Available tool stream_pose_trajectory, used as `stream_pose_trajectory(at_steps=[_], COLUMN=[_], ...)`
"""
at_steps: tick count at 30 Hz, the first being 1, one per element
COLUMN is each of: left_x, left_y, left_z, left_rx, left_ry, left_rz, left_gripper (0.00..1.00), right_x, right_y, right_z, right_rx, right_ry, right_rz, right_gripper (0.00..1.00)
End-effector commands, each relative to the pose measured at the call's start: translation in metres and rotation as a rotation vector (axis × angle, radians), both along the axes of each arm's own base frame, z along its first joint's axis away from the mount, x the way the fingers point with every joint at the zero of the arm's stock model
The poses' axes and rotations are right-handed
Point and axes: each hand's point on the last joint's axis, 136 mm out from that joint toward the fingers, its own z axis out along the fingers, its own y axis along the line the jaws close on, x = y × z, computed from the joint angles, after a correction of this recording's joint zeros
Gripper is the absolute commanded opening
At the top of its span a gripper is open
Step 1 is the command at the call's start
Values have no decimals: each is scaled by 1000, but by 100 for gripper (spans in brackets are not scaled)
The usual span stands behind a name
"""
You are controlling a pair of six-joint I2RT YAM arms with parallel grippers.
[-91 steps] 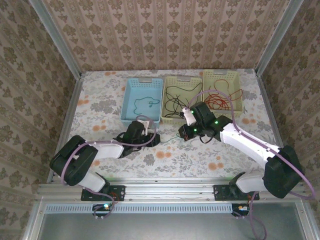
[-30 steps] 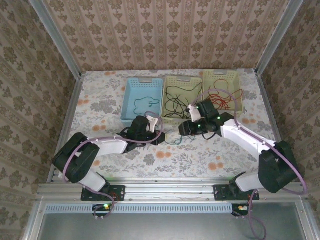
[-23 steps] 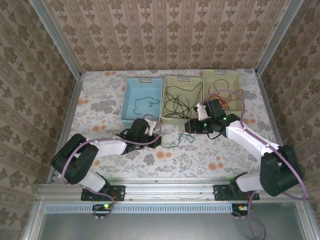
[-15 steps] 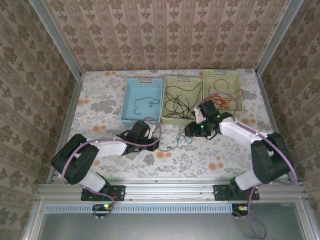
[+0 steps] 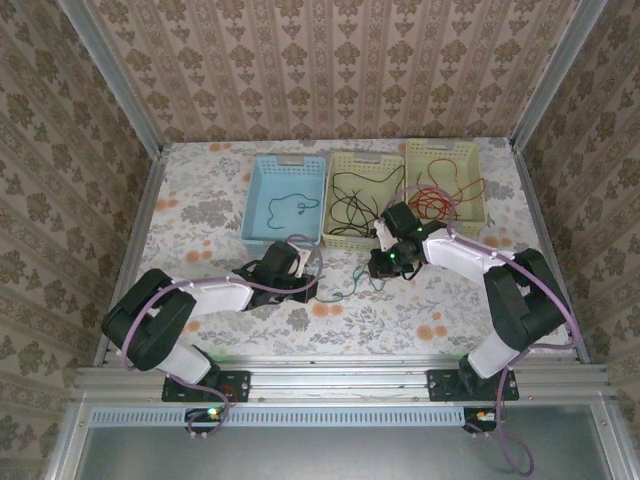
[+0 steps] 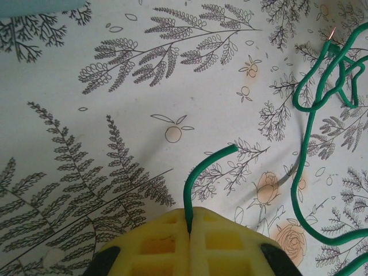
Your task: Untangle the cables
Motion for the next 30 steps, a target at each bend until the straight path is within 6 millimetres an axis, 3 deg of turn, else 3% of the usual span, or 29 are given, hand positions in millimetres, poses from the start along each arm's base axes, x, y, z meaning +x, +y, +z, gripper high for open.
stream_pose_trajectory(at_steps=[1,4,7,10,18,26,30], left_x=[2,8,11,11,5,0,-5], left_y=[6,22,40,53,71,68,58], left_z=[3,-6,-14,-19,-24,-13,-1], left_rx=[39,123,207,256,284,216,137], left_ry=[-34,-40,-44,-35,-16,-36,-57], left_rz=[14,76,131,166,217,203,157], left_gripper=[0,0,0,0,0,0,0], right_x=[1,4,11,17,15,-2,-5], right_y=[-6,-16,-39,-72,-150,-202,-213], right_z=[8,23,42,65,94,93,88], right_rx=[-33,-37,-63,-55,24,42,66], right_ry=[-27,-83,-155,-218,-267,-251,-241], right_rz=[-15,-72,-185,-342,-708,-961,-1014], right_gripper=[5,3,3,2,0,0,0])
